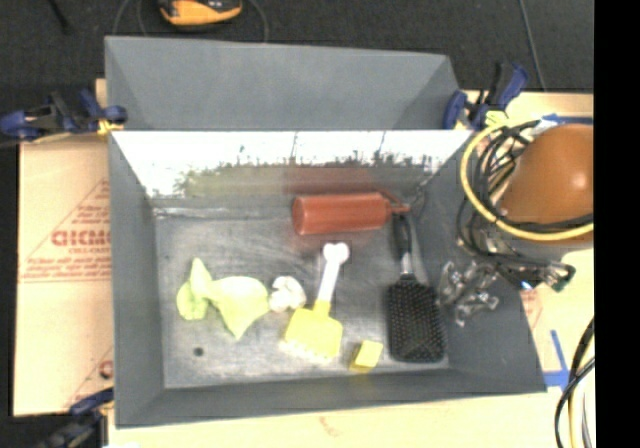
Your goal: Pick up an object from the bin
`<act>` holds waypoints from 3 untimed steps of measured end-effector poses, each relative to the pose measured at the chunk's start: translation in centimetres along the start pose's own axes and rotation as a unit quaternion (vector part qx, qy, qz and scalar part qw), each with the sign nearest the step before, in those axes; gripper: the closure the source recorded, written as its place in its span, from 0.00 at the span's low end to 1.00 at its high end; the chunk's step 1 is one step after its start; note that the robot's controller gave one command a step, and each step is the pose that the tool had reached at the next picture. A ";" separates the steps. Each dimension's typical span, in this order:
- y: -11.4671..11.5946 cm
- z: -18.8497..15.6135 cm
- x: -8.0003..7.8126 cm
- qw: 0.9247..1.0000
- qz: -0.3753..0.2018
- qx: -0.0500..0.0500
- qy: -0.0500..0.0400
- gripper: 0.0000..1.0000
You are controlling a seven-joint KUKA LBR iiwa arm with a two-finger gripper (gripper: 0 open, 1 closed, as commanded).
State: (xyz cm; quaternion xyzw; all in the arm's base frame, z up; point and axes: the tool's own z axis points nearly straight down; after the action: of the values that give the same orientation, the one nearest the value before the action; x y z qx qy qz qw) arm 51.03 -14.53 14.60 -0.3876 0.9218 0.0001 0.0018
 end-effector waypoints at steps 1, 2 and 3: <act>0.6 1.5 -1.7 0.989 -0.151 0.001 0.000 0.00; 0.9 2.3 -2.5 0.946 -0.324 0.000 0.001 0.00; 2.1 6.9 -4.3 0.926 -0.376 0.002 0.004 1.00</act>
Offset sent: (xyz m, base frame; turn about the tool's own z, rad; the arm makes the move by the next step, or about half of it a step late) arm 0.0000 0.0000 0.0000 0.0000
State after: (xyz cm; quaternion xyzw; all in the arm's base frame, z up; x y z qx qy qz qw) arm 52.53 -10.01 7.71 -0.7061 0.7081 -0.0037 -0.0010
